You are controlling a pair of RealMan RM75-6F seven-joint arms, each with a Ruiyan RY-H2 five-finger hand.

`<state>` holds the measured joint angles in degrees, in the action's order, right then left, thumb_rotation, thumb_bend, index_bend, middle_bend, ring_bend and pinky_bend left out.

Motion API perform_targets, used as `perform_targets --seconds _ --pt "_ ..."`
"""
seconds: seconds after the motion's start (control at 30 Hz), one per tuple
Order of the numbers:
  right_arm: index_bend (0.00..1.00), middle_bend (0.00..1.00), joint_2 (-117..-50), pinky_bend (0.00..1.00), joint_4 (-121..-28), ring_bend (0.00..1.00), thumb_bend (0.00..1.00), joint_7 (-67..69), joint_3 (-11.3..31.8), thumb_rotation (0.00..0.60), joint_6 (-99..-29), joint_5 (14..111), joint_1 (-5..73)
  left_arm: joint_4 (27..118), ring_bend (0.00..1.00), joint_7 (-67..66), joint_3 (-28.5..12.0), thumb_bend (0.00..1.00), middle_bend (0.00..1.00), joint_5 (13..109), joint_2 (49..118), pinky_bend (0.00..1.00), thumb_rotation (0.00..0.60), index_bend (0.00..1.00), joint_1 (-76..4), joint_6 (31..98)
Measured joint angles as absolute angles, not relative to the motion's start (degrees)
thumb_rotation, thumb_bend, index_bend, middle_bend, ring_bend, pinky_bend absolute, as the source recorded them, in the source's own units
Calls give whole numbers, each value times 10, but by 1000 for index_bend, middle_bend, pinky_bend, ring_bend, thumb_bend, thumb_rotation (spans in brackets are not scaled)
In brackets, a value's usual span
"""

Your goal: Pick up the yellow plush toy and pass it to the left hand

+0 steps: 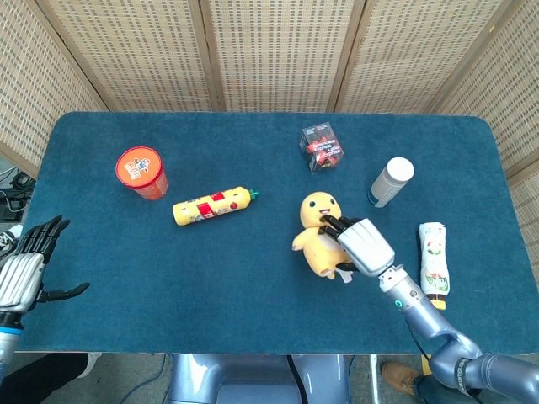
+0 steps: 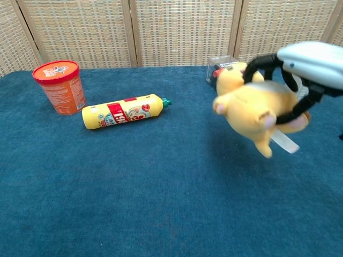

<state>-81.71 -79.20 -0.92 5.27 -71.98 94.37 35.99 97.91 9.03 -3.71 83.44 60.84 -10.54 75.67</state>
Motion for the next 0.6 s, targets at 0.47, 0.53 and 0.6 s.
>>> perform_targets --seconds 0.47,0.53,0.6 --pt "652 613 -884 694 -782 632 523 3 140 600 -742 968 446 913 0 403 -65 0 0 865 584 0 600 0 -206 638" --pt "653 613 -893 694 -777 632 524 2 146 600 -746 968 454 890 0 459 -70 0 0 878 585 0 600 0 -226 625" --pt "654 613 -905 694 -772 632 525 3 153 600 -751 970 464 875 0 498 -73 0 0 886 587 0 600 0 -243 614"
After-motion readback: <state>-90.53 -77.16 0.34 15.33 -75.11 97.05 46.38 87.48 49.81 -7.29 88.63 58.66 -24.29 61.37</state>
